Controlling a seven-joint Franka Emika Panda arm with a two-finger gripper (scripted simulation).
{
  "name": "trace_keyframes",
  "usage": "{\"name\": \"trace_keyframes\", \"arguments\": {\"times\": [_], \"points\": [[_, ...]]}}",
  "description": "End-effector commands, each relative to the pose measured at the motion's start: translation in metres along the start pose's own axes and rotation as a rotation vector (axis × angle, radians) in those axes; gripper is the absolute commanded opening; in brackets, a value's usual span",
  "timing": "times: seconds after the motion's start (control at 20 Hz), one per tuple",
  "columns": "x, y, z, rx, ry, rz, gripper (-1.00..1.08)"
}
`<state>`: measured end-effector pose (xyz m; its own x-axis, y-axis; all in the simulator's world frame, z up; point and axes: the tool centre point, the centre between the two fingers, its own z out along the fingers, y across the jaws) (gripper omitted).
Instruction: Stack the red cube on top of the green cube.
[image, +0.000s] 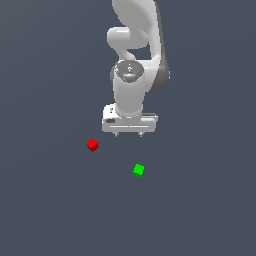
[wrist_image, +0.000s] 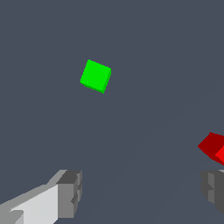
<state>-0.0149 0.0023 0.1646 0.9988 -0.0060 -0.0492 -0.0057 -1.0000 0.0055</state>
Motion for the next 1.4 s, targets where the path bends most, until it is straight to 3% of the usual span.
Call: {"name": "trace_keyframes", "arguments": {"times": [0.0, 0.4, 1.0, 1.35], "points": [[0.0, 0.0, 0.0, 0.0, 0.0, 0.0, 1.0], [0.005, 0.026, 0.013, 0.002, 0.006, 0.099, 1.0], [-0.009, 0.15, 0.075, 0.015, 0.036, 0.562, 1.0], [-0.026, 0.185, 0.095, 0.021, 0.045, 0.708, 1.0]]}}
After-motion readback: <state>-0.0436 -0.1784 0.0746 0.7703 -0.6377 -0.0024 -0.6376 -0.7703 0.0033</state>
